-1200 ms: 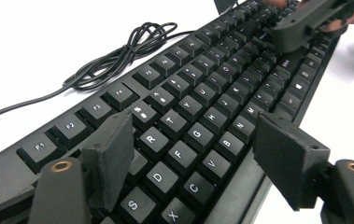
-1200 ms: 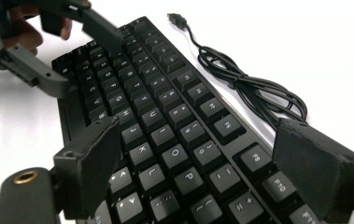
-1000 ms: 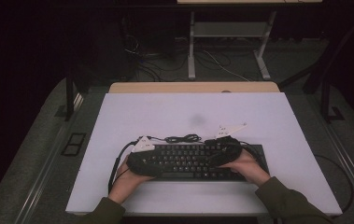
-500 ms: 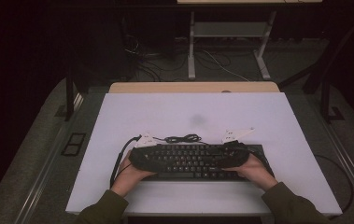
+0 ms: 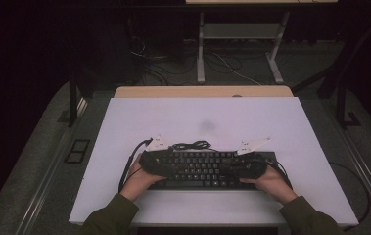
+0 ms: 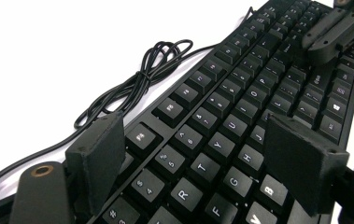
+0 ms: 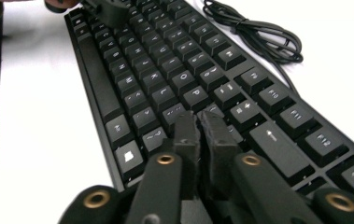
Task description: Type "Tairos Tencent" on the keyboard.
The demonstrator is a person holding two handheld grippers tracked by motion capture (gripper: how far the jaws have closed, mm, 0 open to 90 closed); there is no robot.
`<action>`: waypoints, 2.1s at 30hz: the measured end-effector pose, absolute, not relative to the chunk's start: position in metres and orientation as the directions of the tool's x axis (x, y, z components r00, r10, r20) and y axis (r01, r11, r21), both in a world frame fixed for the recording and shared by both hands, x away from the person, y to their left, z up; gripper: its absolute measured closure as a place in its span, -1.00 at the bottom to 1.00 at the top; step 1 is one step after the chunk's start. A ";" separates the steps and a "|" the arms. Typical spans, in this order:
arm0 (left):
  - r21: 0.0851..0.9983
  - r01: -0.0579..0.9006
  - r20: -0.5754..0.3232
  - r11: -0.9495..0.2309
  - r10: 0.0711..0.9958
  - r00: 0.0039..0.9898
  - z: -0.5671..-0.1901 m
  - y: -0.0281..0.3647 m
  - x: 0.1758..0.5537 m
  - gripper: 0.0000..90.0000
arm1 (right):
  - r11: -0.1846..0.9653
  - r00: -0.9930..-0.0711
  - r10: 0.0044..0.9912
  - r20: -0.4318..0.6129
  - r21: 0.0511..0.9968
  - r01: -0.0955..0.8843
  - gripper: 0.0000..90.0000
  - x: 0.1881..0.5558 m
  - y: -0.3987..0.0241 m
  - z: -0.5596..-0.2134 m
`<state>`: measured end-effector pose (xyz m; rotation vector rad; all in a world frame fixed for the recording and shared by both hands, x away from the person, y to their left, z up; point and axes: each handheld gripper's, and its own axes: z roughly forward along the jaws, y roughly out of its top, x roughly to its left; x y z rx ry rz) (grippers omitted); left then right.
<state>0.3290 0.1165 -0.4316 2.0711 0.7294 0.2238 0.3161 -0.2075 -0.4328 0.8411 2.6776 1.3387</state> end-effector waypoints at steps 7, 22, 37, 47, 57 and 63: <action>0.811 0.407 -0.111 -0.421 0.572 0.813 -0.431 0.114 0.332 -0.53 | 0.501 -0.864 0.457 0.209 0.743 0.445 0.99 0.312 -0.211 -0.434; 0.809 0.400 -0.105 -0.431 0.564 0.819 -0.431 0.112 0.335 -0.53 | 0.533 -0.875 0.445 0.191 0.728 0.430 0.99 0.307 -0.213 -0.438; 0.804 0.407 -0.108 -0.434 0.566 0.817 -0.430 0.113 0.334 -0.30 | 0.555 -0.885 0.433 0.172 0.722 0.412 0.99 0.305 -0.211 -0.440; 0.784 0.415 -0.108 -0.462 0.558 0.823 -0.428 0.113 0.332 0.45 | 0.557 -0.885 0.434 0.169 0.722 0.411 0.99 0.305 -0.211 -0.440; 0.751 0.425 -0.125 -0.506 0.523 0.843 -0.428 0.111 0.332 0.99 | 0.557 -0.885 0.434 0.168 0.722 0.410 0.99 0.305 -0.211 -0.440; 0.736 0.432 -0.131 -0.521 0.517 0.846 -0.430 0.110 0.333 0.99 | 0.557 -0.886 0.433 0.167 0.723 0.409 0.99 0.305 -0.211 -0.440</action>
